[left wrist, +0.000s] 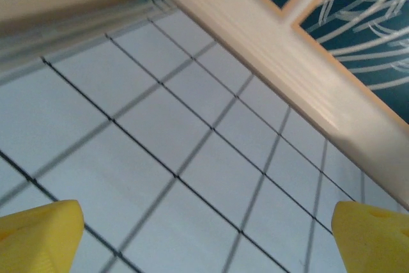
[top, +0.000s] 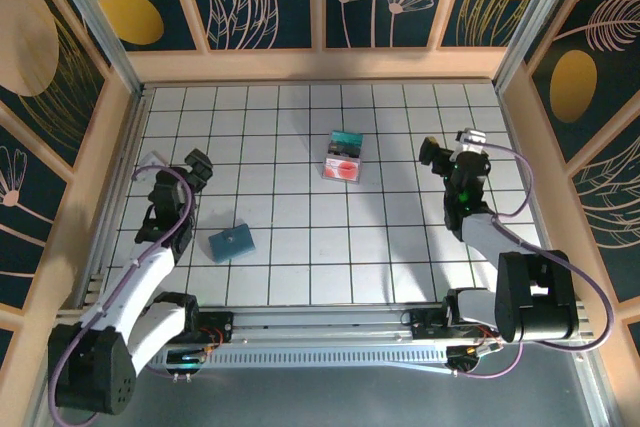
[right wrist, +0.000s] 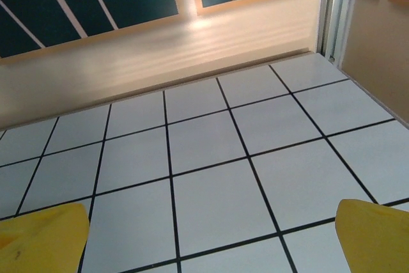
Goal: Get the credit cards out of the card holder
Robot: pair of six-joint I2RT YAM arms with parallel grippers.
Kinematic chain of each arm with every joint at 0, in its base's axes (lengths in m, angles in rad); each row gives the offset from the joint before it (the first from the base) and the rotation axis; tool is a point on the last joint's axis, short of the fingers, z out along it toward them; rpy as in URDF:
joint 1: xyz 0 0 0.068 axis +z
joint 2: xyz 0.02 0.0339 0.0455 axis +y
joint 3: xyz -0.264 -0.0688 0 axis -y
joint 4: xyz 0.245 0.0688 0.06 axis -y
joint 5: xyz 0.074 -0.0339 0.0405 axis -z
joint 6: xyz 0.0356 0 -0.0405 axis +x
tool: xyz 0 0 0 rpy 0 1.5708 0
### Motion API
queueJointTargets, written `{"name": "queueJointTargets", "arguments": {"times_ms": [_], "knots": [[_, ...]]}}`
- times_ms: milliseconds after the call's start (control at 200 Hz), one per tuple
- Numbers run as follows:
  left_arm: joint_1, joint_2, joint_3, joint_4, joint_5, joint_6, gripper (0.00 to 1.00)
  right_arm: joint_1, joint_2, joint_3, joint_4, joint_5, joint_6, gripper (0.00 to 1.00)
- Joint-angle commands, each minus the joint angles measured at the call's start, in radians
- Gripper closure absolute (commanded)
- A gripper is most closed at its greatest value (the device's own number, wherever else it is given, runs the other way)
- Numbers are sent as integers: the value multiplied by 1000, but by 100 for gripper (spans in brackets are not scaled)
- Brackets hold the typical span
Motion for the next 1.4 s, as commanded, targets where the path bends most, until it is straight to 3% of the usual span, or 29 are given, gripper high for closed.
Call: {"name": "queueJointTargets", "arguments": {"times_ms": [0, 300, 576, 756, 1001, 1171, 1396], "knots": [[-73, -30, -16, -203, -12, -163, 1, 7, -23, 63, -130, 38, 71, 1], [-387, -45, 58, -496, -138, -386, 1, 9, -34, 107, -268, 35, 133, 1], [-589, 16, 93, -681, -77, -581, 1, 9, -29, 146, -360, 31, 133, 1], [-605, 13, 99, -805, 14, -619, 1, 9, -42, 139, -367, 47, 146, 1], [-607, -29, 22, -826, 159, -702, 2, 9, -50, 131, -369, 66, 166, 1], [-605, -24, -4, -845, 185, -735, 5, 9, -50, 129, -368, 69, 184, 1], [-603, -26, -33, -807, 102, -741, 11, 9, -62, 128, -361, 71, 203, 1]]}}
